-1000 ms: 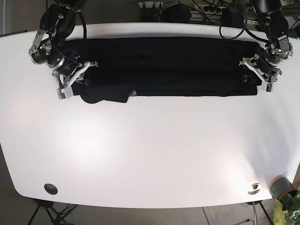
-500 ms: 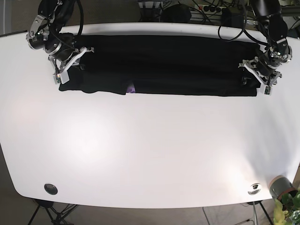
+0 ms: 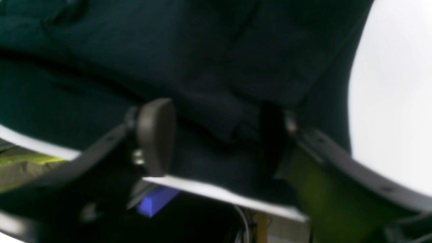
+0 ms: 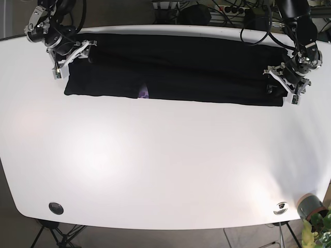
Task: Fold the T-shirt properly
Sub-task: 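Release and regrasp the folded strip's ends with both grippers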
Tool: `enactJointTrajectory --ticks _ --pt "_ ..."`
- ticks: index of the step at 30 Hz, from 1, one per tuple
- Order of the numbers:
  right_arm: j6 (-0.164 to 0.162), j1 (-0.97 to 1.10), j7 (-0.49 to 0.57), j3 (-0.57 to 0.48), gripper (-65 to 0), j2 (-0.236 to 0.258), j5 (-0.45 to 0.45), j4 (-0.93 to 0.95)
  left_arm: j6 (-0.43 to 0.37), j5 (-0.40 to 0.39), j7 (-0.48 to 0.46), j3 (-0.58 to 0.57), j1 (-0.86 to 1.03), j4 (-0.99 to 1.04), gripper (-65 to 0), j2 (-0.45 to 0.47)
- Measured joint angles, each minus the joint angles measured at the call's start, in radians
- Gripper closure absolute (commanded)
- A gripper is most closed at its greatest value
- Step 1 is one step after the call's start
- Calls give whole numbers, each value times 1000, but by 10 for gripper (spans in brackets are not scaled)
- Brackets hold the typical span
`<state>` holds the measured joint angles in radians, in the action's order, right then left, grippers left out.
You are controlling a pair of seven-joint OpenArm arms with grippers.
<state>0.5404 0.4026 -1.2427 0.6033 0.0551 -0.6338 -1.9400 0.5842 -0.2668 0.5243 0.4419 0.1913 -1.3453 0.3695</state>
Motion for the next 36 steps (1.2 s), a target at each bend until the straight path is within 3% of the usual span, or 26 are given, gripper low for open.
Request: enactJointTrajectory --ticks 2,6,11,18,21,26,32,36 --pt "0 16 0 0 -441 -2 -10 -23 0 0 1 0 0 -2 -401 0" --pt "1 42 30 0 -400 6 -116 -60 0 2 22 2 -9 -24 -401 -4" --pt "0 39 38 -8 -373 59 -223 -61 -4 -31 72 54 -5 -116 -401 -19" --pt "-12 3 34 -81 -368 94 -227 -61 -15 -114 159 141 -8 -283 -401 -7" --pt "-12 -14 47 -100 -322 95 -231 -61 -11 -149 198 138 18 -369 -401 -19" --pt "-8 -53 35 -93 -198 73 -63 -34 -7 -146 235 133 106 -485 -401 -102" --pt "-2 -79 55 -170 -193 25 146 -25 -7 -149 238 132 203 -498 -401 -145" --pt "3 -67 161 -238 -193 25 196 -3 -8 -138 235 138 219 -465 -401 -163"
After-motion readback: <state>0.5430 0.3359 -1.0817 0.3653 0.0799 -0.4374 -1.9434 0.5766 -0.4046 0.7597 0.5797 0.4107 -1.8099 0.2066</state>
